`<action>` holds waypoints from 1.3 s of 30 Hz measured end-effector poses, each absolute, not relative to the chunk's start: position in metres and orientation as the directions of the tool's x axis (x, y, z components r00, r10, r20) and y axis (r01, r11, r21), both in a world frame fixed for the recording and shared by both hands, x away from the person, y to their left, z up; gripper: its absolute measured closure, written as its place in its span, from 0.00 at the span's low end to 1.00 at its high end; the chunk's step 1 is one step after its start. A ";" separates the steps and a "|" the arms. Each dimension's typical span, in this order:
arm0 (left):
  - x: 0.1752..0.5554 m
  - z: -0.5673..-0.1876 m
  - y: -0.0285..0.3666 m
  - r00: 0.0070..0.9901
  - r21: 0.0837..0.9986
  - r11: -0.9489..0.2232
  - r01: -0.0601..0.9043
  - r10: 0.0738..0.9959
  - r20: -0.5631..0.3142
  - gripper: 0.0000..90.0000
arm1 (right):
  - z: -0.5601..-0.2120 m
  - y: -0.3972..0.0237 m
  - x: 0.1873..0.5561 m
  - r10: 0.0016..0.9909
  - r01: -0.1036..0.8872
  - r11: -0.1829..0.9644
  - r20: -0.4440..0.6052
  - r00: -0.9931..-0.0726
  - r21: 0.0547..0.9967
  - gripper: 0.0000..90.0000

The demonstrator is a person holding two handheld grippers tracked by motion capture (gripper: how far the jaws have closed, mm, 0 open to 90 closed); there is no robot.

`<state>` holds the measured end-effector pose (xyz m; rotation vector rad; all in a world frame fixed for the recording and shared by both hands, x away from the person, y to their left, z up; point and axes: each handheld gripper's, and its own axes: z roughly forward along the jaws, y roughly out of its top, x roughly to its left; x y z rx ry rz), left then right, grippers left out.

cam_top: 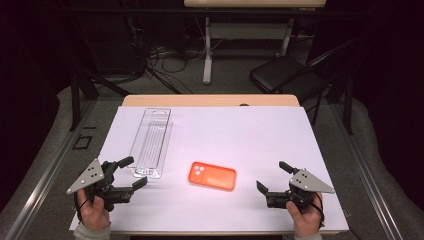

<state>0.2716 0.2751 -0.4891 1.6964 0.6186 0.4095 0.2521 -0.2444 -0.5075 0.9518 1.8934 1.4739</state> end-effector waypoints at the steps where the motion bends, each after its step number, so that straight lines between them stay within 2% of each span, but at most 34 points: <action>1: 0.272 -0.489 0.274 0.793 0.975 -0.132 0.180 0.605 -0.065 0.17 | -0.508 -0.245 0.252 0.805 0.198 0.147 0.000 -0.593 0.969 0.02; 23: 0.276 -0.494 0.270 0.777 0.957 -0.171 0.233 0.624 -0.078 0.17 | -0.510 -0.237 0.258 0.824 0.285 0.162 0.030 -0.566 0.945 0.04; 32: 0.285 -0.495 0.270 0.752 0.927 -0.194 0.321 0.648 -0.124 0.17 | -0.510 -0.237 0.267 0.807 0.359 0.182 0.070 -0.587 0.915 0.07; 34: 0.287 -0.493 0.269 0.748 0.919 -0.197 0.341 0.650 -0.138 0.17 | -0.509 -0.237 0.267 0.803 0.365 0.195 0.066 -0.593 0.911 0.08; 36: 0.290 -0.490 0.269 0.739 0.908 -0.207 0.365 0.658 -0.147 0.17 | -0.503 -0.234 0.267 0.802 0.355 0.240 0.021 -0.597 0.904 0.14; 39: 0.292 -0.488 0.268 0.741 0.899 -0.215 0.381 0.652 -0.158 0.17 | -0.499 -0.231 0.270 0.805 0.372 0.261 0.012 -0.593 0.891 0.15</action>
